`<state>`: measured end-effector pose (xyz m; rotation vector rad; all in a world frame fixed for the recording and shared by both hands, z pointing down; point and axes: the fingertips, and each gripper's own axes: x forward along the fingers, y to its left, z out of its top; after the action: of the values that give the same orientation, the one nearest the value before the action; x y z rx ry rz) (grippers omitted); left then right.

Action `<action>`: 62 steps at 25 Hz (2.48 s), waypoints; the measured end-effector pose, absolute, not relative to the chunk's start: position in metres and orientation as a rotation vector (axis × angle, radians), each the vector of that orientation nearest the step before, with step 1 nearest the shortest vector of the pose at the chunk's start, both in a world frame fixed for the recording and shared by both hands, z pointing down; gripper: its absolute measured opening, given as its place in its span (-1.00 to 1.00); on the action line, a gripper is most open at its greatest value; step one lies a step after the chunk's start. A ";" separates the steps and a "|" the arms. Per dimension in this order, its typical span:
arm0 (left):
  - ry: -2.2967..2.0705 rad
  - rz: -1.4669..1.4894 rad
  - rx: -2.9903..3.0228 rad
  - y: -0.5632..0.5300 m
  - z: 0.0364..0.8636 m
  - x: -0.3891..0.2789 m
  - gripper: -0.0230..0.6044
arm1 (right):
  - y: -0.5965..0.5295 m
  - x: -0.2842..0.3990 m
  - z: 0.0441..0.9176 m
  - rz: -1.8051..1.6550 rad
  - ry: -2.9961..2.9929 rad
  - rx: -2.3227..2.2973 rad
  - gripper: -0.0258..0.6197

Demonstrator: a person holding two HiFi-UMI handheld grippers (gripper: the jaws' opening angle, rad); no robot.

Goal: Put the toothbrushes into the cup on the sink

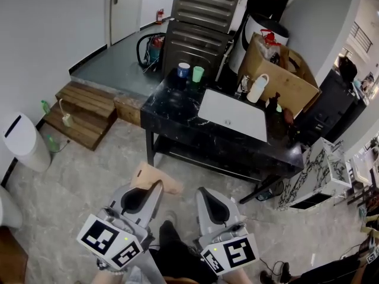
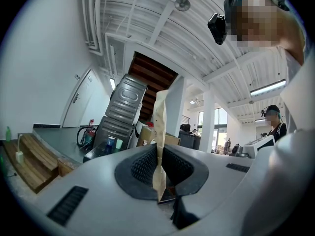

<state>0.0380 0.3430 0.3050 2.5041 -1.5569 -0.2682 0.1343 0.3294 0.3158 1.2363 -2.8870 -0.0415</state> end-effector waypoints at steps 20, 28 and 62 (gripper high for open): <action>-1.625 -0.234 2.450 0.192 0.309 0.004 -0.84 | 0.170 0.090 0.321 0.002 -2.939 1.123 -0.92; -1.667 -0.239 2.420 0.122 0.307 -0.008 -0.84 | 0.095 0.078 0.318 0.011 -2.955 1.077 -0.92; -1.640 -0.222 2.461 -0.013 0.303 -0.003 -0.84 | -0.033 0.095 0.323 0.025 -2.932 1.158 -0.92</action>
<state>-0.0025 -0.0133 0.3031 2.4613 -1.6400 -0.2219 0.0947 -0.0333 0.3228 1.1580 -2.9322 0.0245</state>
